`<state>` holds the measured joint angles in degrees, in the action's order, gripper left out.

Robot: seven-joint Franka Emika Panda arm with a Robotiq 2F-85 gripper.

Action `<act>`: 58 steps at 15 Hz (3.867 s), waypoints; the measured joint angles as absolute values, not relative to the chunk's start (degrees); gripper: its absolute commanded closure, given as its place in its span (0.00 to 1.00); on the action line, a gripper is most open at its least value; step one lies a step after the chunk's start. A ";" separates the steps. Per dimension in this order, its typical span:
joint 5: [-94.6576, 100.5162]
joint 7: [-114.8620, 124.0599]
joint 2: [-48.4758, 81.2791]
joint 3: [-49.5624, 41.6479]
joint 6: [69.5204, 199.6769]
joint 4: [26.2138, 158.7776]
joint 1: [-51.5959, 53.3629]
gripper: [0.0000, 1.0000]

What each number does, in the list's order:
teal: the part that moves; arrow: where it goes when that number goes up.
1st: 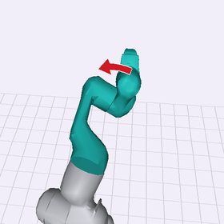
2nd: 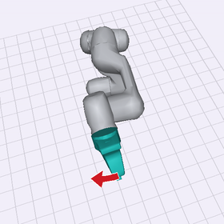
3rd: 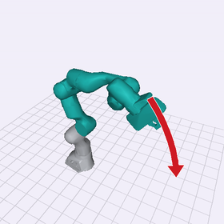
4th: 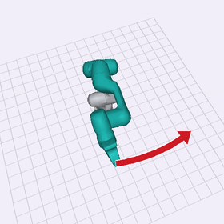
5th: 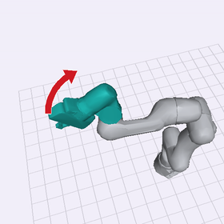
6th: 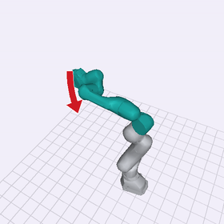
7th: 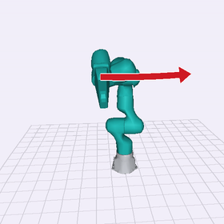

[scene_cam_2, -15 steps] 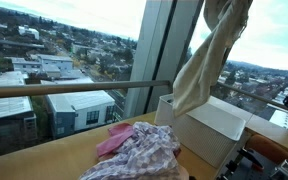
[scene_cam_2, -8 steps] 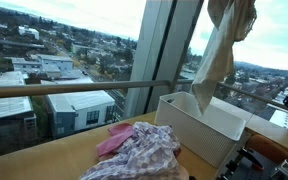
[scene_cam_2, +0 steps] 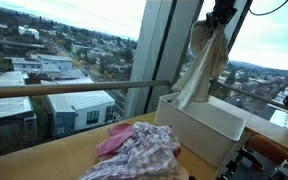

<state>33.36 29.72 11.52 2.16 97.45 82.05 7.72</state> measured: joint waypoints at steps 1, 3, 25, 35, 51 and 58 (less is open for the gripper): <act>32.28 30.23 11.55 2.39 99.56 85.49 7.74 0.94; 30.15 31.00 12.12 3.04 103.37 92.43 8.19 0.94; 27.25 33.14 12.35 1.21 125.78 119.78 13.70 0.00; 27.26 33.68 18.89 12.13 123.45 104.76 23.54 0.00; 10.94 25.05 47.62 8.52 127.09 89.65 23.46 0.00; 10.14 23.98 53.09 5.79 126.59 89.13 22.41 0.62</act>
<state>10.14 23.98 53.09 5.79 126.59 89.13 22.41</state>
